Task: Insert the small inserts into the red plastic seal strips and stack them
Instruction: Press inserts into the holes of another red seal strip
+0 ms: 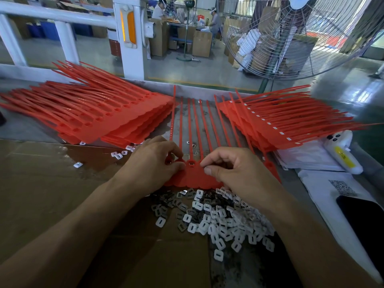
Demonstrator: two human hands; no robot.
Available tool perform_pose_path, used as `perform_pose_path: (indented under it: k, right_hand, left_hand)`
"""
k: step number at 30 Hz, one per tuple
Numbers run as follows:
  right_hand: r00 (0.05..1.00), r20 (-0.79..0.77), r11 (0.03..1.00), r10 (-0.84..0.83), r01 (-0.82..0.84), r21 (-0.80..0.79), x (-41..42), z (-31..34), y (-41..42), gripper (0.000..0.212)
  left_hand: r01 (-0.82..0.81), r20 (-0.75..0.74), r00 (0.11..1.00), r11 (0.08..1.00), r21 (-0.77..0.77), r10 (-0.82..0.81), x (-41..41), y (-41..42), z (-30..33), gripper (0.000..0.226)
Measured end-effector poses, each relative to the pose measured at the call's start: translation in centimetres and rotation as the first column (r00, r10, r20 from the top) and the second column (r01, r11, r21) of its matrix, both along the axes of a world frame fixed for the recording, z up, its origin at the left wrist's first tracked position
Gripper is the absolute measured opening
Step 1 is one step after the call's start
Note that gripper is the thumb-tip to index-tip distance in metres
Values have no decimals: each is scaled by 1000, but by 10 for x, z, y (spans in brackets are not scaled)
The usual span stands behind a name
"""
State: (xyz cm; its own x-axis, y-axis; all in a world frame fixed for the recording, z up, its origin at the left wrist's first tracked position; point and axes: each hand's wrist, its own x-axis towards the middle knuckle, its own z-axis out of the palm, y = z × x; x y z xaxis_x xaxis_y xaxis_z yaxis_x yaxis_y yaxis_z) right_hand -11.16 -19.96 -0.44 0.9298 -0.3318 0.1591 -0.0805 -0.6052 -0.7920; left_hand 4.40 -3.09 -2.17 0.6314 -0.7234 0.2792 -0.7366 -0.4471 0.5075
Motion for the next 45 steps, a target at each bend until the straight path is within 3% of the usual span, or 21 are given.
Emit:
perform_pose_path:
  k: [7,13,22,27,36,45]
  right_hand:
    - [967,106,973,-230,228,29,-3,5,-15,23]
    - [927,87,931,-365,360,67,-2,4,-23,15]
    - [906,33,906,-423,421,49,0,1,-29,15]
    - [896,4,894,-444,444,-66,-3,0,-32,13]
    - [894,-59,888,-445,449,99,-6,2,-41,12]
    - [876,-114,881,-468,473,21,-4,-4,-46,19]
  left_hand:
    - [8,-7,1000,1000,5,-8,1,1,-1,28]
    - [9,-17,1000,1000,5,-9,2,1,-1,27]
    - [2,-13,1000,1000,-2,-2,1,0,-1,26]
    - [3,-14,1000,1000,9,-3,1,1,0,27]
    - [9,-12,1000,1000,18,-9,0,1,0,28]
    - [9,-18,1000,1000,17,-8,1,1,1,27]
